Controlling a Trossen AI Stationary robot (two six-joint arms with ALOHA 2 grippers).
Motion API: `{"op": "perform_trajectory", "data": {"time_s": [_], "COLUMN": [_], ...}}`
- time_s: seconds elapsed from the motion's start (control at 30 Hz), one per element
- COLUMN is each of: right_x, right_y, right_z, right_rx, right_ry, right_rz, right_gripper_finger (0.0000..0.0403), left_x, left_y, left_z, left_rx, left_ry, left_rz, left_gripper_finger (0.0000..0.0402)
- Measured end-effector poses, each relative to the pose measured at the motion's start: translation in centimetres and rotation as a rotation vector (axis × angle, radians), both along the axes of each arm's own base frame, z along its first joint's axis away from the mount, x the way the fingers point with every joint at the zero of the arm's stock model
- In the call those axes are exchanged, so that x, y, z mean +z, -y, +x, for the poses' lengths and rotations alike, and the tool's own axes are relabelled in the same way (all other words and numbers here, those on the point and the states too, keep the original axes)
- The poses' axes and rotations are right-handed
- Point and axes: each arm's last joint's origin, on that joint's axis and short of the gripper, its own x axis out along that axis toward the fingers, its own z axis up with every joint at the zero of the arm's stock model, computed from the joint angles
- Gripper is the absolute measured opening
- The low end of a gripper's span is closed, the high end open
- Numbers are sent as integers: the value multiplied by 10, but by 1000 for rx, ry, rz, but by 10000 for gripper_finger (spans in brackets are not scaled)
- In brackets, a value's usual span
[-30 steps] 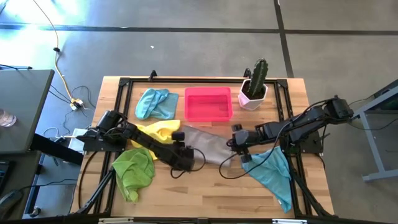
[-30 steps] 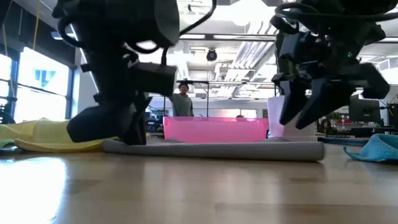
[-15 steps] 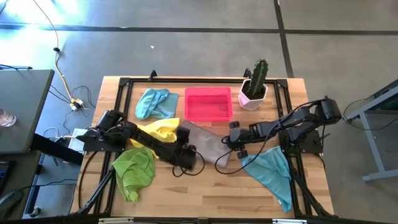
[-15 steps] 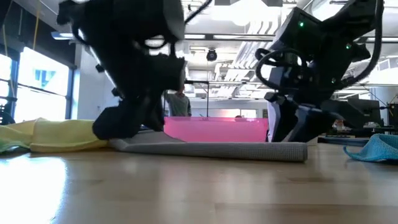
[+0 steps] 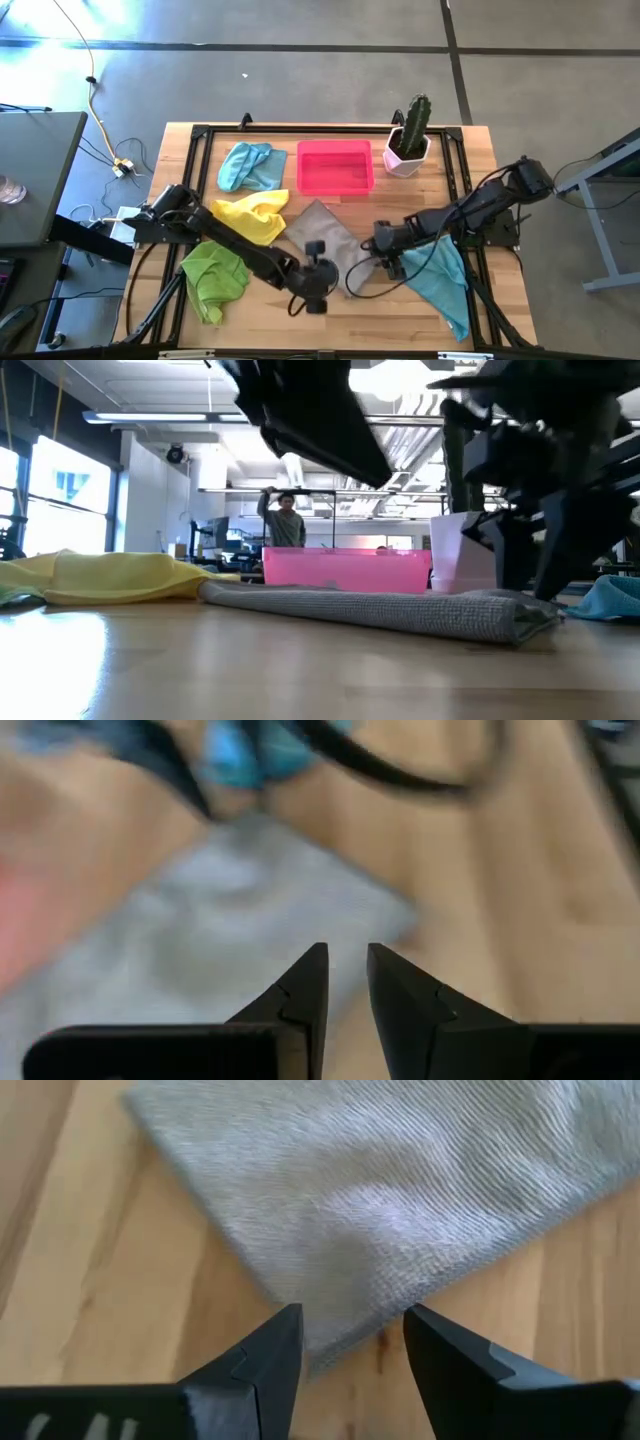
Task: Fold microfiber towels
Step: Fold the gray microfiber cloth
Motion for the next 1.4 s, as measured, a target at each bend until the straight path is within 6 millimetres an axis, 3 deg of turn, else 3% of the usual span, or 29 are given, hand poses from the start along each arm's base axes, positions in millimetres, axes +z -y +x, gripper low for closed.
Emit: {"op": "perform_trajectory", "data": {"time_s": [0.23,0.37,0.57,0.8,1.1,1.4], "right_x": [13,18,23,23,23,23], "right_y": [-27,-36,-46,-48,-48,-48], "right_z": [-2,-4,-11,-13,-13,-15], "right_rx": [113,136,139,112,92,103], "right_ry": [53,29,-54,-78,-90,-111], "right_rz": [-98,-90,-97,-96,-81,-69], "right_gripper_finger": [169,169,169,169,169,169], "left_x": [-18,-28,-36,-32,-32,-46], "left_y": [26,29,25,27,53,51], "left_z": [7,10,15,21,11,16], "left_rx": [-148,-194,-141,-131,-221,-221], "left_ry": [71,78,96,189,203,199], "left_rz": [47,131,122,166,325,283], "left_gripper_finger": [65,65,65,65,63,116]}}
